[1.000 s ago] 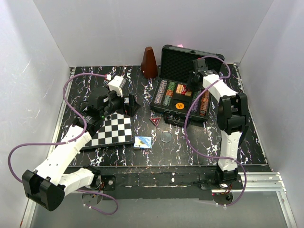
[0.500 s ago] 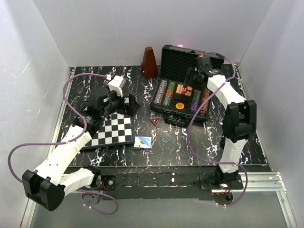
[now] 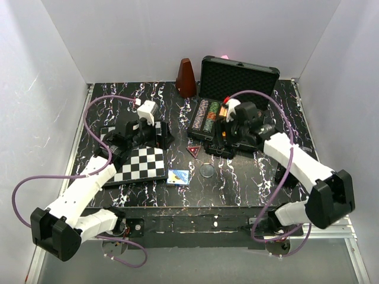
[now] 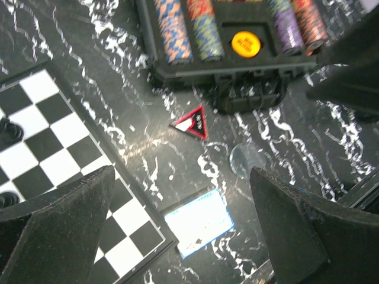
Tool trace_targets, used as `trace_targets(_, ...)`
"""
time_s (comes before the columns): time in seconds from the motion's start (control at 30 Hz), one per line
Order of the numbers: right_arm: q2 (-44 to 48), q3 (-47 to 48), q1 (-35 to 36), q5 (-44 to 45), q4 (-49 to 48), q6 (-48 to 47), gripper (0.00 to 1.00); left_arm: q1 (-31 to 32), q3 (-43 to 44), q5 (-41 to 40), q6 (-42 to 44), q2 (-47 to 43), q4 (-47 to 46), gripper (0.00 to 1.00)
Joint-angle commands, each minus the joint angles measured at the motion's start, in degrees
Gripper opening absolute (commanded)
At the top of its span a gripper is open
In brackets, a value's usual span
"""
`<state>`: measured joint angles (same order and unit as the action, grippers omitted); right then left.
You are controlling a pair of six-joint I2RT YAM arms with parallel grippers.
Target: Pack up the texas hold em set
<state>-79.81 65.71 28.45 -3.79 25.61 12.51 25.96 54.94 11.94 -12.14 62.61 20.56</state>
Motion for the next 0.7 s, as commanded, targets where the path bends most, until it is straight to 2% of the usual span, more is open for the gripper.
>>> trace_targets(0.0,6.8,-8.0,5.2,-13.1,-11.4,-9.9,0.79,-2.0,-4.0,-4.7,2.0,-4.6,4.9,0.98)
trace_targets(0.1,7.3,-9.8,10.0,-14.1,-14.4,-12.3,0.79,-3.7,-5.6,-7.6,2.2,-7.6,5.0,0.98)
trace_targets(0.2,3.3,-8.4,14.9,-12.4,-15.1,-17.8,0.78,-4.1,-6.1,-13.9,3.0,-8.9,4.8,0.98)
trace_targets(0.3,-2.5,-6.4,19.7,-11.9,-16.4,-21.5,0.79,-4.1,-6.2,-16.9,3.7,-8.7,5.3,0.98)
trace_targets(0.5,-13.2,-1.2,28.1,-9.1,-14.9,-32.2,0.80,-4.1,-6.2,-16.3,3.4,-7.4,5.5,0.98)
trace_targets(0.67,-18.8,1.0,29.6,-8.1,-14.3,-36.0,0.80,-4.1,-6.3,-15.9,3.4,-7.5,5.5,0.98)
